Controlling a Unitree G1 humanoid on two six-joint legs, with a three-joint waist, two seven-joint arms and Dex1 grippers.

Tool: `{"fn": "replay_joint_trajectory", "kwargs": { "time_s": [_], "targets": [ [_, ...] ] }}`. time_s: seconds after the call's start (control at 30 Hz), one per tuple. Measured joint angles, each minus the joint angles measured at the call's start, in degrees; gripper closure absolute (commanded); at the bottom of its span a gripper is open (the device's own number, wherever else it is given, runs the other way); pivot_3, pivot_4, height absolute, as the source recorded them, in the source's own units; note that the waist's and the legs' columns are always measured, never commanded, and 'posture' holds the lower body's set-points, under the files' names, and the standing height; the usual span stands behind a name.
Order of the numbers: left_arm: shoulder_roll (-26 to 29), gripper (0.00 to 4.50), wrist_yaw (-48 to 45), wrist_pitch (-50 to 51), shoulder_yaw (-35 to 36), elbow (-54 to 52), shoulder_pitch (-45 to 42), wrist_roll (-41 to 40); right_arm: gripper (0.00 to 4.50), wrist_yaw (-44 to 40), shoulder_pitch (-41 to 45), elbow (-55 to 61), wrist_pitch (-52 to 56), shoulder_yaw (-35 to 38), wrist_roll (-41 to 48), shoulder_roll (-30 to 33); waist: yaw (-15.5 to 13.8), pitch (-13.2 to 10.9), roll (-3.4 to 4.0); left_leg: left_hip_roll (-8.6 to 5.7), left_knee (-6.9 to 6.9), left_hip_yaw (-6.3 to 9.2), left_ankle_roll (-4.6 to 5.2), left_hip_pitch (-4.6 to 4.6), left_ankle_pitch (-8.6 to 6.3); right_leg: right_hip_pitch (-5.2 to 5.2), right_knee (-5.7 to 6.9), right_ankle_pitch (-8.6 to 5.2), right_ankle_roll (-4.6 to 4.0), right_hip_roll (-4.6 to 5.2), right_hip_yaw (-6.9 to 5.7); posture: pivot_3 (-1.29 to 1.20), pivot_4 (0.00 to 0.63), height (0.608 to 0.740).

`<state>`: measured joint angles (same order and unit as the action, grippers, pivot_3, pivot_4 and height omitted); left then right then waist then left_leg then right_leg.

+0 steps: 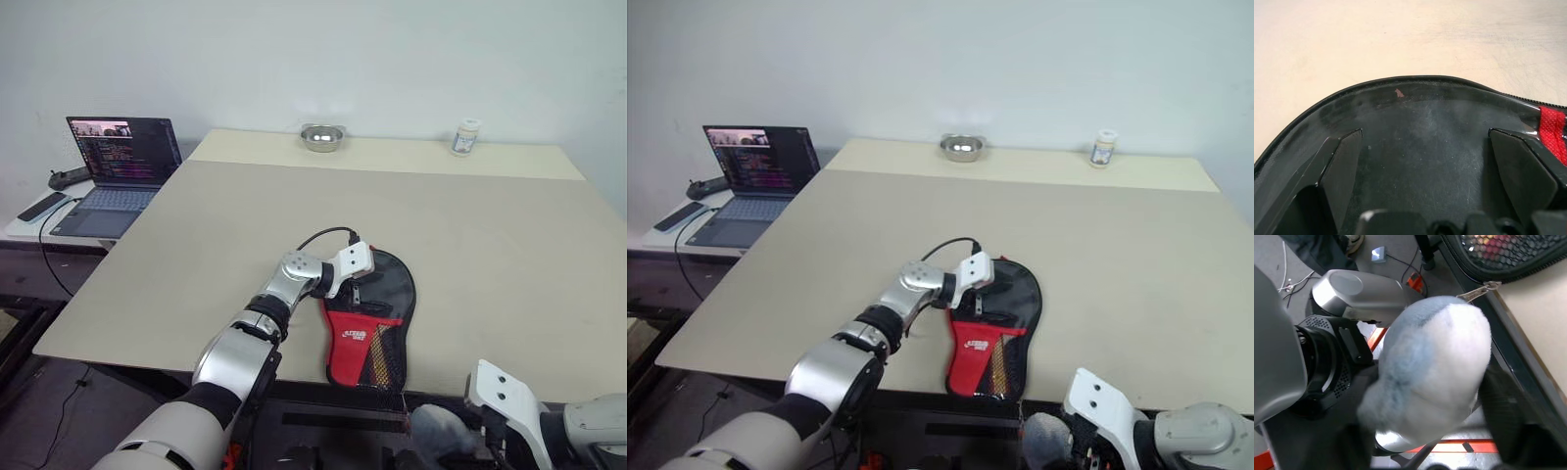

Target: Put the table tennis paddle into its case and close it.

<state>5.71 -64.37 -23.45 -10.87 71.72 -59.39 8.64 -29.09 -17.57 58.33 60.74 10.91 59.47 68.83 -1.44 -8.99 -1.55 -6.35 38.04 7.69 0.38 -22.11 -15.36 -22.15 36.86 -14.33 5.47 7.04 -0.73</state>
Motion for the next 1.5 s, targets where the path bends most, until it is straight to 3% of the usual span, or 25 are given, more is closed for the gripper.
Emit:
{"fn": "replay_joint_trajectory", "kwargs": {
  "time_s": [0.07,0.27,0.47,0.63,0.77,0.97,1.07,1.27,1.5],
  "targets": [
    [0.2,0.0,0.0,-0.4,0.0,-0.2,0.3,0.0,0.01,-0.3,0.8,0.0,-0.1,1.3,0.9,0.3,0.0,0.0,-0.01,0.01,0.0,0.0,0.0,0.05,0.0,0.04,0.0,0.0,0.0,-0.01,0.0,0.0,0.15,0.74],
    [1.5,0.0,-1.0,-0.8,0.3,-1.0,1.2,-0.7,0.01,-1.4,5.7,-1.9,-0.3,4.4,4.7,0.7,0.3,0.0,-0.03,0.05,-0.05,-0.05,0.0,0.16,-0.01,0.09,0.01,-0.12,0.2,-0.02,0.04,0.0,0.15,0.74],
    [3.0,0.0,-4.0,-0.8,0.8,-2.5,2.6,-2.3,0.01,-0.3,21.2,-13.1,-1.9,3.2,3.4,-2.5,0.5,0.0,-0.03,0.07,-0.07,-0.07,0.0,0.19,0.0,0.08,0.02,-0.09,0.15,-0.04,0.08,0.0,0.15,0.74],
    [4.9,0.0,-8.7,0.1,1.7,-6.3,4.4,-4.3,0.01,-2.3,30.8,-23.7,-7.0,-3.8,-6.7,-6.2,0.7,-0.1,-0.04,0.02,-0.09,-0.08,0.0,0.07,0.0,-0.11,0.04,0.02,-0.03,-0.03,0.11,0.0,0.15,0.74],
    [7.1,0.0,-9.2,2.6,2.8,-11.4,6.3,-6.4,0.01,-3.9,38.8,-35.2,-15.1,-10.1,-17.5,-13.2,1.5,-0.2,0.05,-0.01,-0.09,-0.05,-0.05,-0.02,0.01,-0.2,0.03,0.02,-0.04,-0.02,0.15,0.0,0.15,0.74],
    [9.9,0.0,-7.4,11.3,4.3,-27.5,14.0,-10.2,0.01,-7.8,46.4,-52.4,-26.8,-16.6,-30.5,-22.3,1.8,-0.2,0.11,-0.04,-0.09,-0.05,-0.29,-0.17,0.09,-0.35,0.01,0.01,-0.06,-0.02,0.19,0.0,0.15,0.74],
    [15.3,0.0,-4.7,19.7,7.2,-44.9,25.2,-14.0,0.01,-9.9,51.9,-63.7,-32.6,-19.3,-35.9,-28.5,3.3,-0.2,0.13,0.05,-0.1,-0.13,-0.39,-0.29,0.05,-0.65,0.09,0.01,-0.11,-0.07,0.35,0.0,0.15,0.74],
    [21.0,0.0,-0.9,28.5,8.0,-56.4,32.0,-15.2,0.01,-14.6,55.3,-80.2,-40.9,-16.4,-39.7,-30.3,2.4,-0.3,0.31,0.0,0.0,-0.04,-0.49,-0.75,0.12,-1.1,0.22,0.06,-0.19,-0.06,0.25,0.0,0.15,0.74],
    [23.0,0.0,1.2,29.6,8.1,-56.3,31.5,-15.6,0.01,-22.6,49.8,-73.6,-40.1,-14.3,-39.8,-27.7,2.4,-0.4,0.35,0.01,-0.04,-0.05,-0.5,-0.76,0.11,-1.11,0.15,0.06,-0.2,-0.07,0.28,0.0,0.15,0.74]
  ]
}}
